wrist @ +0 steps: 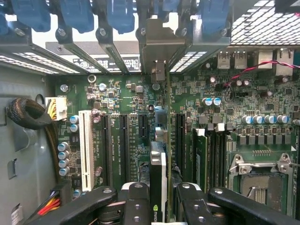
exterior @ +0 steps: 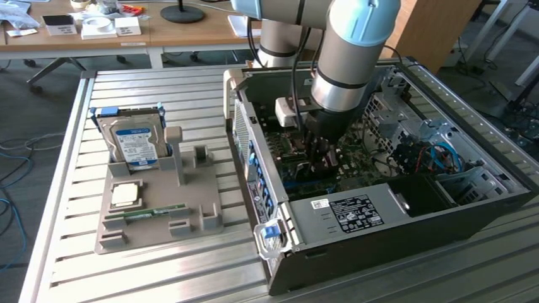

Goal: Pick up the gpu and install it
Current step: 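Insert the gpu into the slot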

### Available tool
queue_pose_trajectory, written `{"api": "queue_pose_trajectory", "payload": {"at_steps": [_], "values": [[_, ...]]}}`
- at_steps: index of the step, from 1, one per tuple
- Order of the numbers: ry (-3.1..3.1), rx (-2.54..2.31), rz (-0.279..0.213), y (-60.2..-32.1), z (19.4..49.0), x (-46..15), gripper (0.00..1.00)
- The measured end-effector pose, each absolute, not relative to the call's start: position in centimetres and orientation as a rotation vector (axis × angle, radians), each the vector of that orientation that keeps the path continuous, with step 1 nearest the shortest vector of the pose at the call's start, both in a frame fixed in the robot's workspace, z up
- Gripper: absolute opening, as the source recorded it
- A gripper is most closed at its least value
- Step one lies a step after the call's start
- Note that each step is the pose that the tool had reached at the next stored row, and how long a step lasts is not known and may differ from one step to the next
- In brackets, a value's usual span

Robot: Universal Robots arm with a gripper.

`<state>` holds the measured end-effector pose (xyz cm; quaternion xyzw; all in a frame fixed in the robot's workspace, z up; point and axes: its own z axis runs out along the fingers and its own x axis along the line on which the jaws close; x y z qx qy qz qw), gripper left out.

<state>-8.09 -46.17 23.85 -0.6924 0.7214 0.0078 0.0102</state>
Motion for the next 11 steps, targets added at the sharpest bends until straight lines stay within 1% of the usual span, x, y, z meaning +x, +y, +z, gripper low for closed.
{"api": "queue_pose_trajectory", "payload": {"at_steps": [11], "values": [[2.253,-2.162,0.024,-46.18,23.89,-8.1,0.27]]}}
